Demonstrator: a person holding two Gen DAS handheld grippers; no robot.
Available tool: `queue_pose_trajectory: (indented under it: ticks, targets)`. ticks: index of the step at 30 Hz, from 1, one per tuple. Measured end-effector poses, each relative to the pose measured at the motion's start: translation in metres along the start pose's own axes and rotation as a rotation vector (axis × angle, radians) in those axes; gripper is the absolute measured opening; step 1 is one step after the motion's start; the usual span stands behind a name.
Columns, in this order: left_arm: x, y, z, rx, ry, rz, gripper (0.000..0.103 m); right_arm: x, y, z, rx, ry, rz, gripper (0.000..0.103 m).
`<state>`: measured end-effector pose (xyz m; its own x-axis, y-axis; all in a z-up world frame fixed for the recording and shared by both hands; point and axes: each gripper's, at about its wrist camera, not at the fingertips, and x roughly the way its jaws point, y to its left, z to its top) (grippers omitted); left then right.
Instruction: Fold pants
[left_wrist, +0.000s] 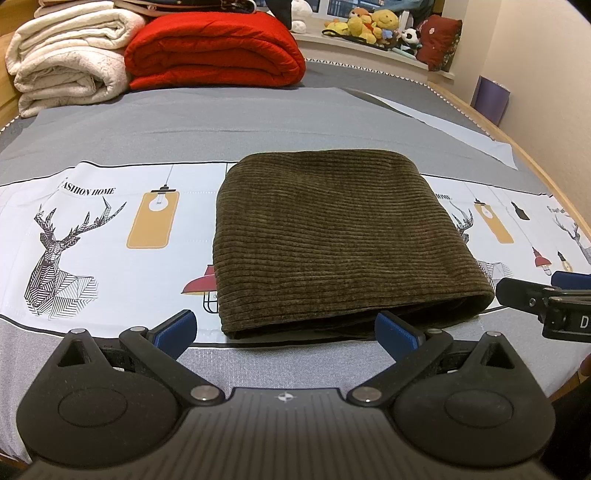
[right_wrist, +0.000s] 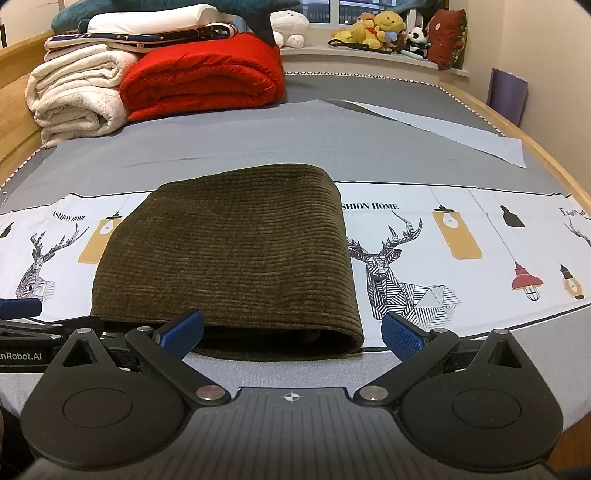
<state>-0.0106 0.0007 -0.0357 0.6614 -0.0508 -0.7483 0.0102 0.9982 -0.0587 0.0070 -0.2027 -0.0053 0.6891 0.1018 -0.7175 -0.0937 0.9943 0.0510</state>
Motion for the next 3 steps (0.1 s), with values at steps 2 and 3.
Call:
queue_pose_trajectory:
  ticks: [2, 3]
  targets:
    - [-0.0001, -0.0003, 0.0001, 0.001, -0.001, -0.002, 0.103, 0.0000, 0.0001, 0.0001, 0.000, 0.000, 0.000, 0.102]
    - [0.0000, -0.0004, 0.0002, 0.002, 0.000, -0.002, 0.103, 0.0000, 0.0002, 0.0001, 0.000, 0.000, 0.000, 0.102]
